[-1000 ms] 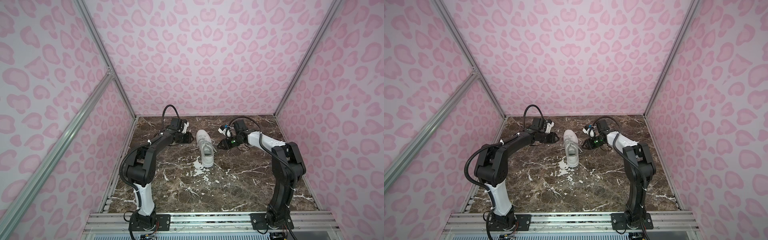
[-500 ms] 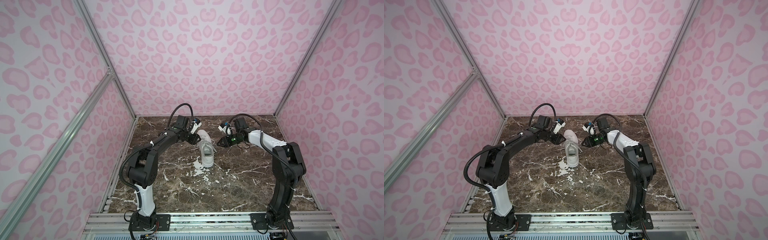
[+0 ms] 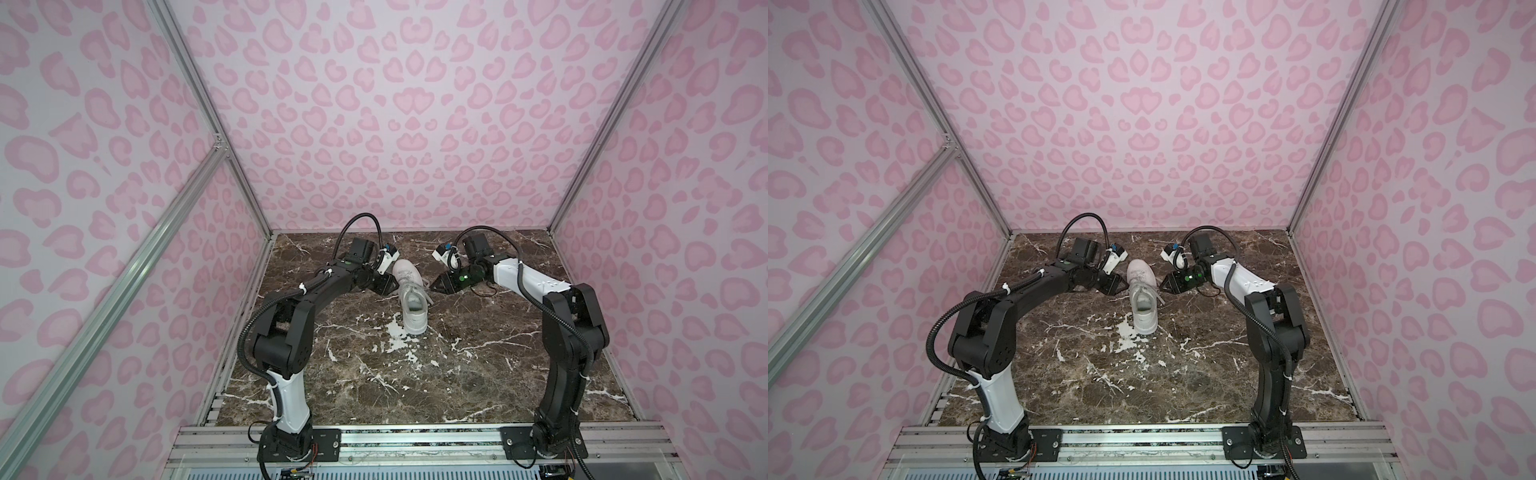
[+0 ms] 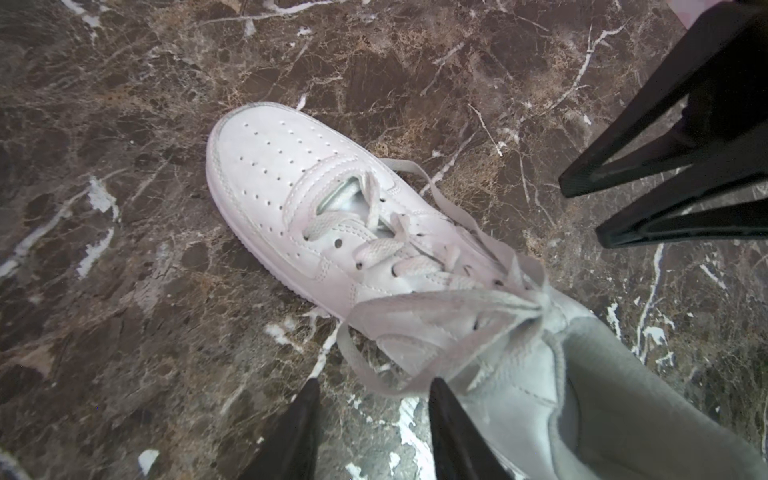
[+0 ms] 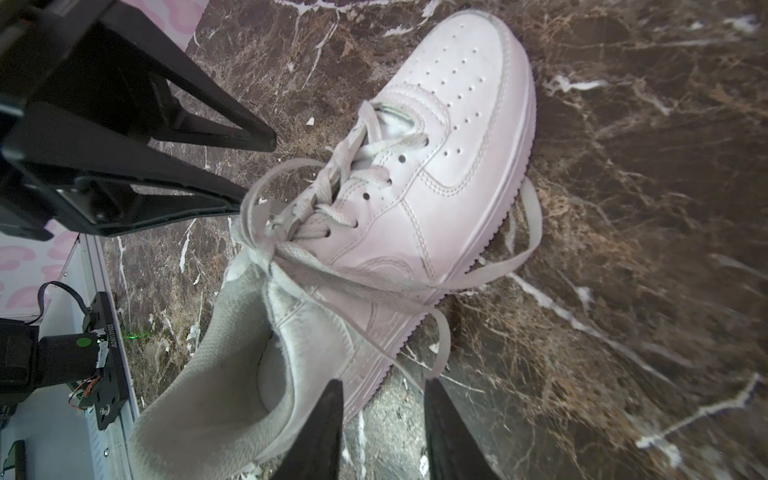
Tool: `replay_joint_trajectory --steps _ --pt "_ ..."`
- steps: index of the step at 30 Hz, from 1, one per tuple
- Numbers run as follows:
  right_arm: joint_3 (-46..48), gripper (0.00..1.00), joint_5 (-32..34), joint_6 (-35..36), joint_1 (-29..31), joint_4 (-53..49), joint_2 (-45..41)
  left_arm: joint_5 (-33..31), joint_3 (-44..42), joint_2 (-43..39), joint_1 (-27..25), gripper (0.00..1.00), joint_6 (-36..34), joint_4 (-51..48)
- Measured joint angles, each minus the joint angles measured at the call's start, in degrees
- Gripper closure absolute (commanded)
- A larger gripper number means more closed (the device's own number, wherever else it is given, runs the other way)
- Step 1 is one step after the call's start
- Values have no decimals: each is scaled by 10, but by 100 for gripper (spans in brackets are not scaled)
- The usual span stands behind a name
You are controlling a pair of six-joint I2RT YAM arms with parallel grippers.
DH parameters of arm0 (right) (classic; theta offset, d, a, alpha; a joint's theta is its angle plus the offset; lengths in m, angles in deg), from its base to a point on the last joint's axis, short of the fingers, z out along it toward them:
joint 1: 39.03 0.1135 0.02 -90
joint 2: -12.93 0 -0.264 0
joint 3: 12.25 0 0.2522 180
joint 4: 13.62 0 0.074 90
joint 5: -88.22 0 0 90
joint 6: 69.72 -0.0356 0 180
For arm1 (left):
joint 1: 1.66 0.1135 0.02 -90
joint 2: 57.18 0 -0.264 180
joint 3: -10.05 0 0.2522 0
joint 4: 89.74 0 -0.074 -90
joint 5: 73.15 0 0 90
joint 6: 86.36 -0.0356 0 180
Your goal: Tie the shoes
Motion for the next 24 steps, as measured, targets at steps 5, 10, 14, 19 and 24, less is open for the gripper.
replay_joint_trajectory --steps 5,10,14,19,24 --pt "-2 65 -1 0 0 -6 0 23 -23 0 1 57 8 15" --pt "-10 65 -1 2 2 -9 2 46 -24 0 2 61 20 33" --pt "-14 65 -3 3 4 -12 4 67 -27 6 2 70 27 43" --pt "-27 65 -7 6 15 -16 10 86 -27 15 2 87 33 46" --pt "-50 65 -12 13 25 -15 19 90 -27 15 5 96 33 54"
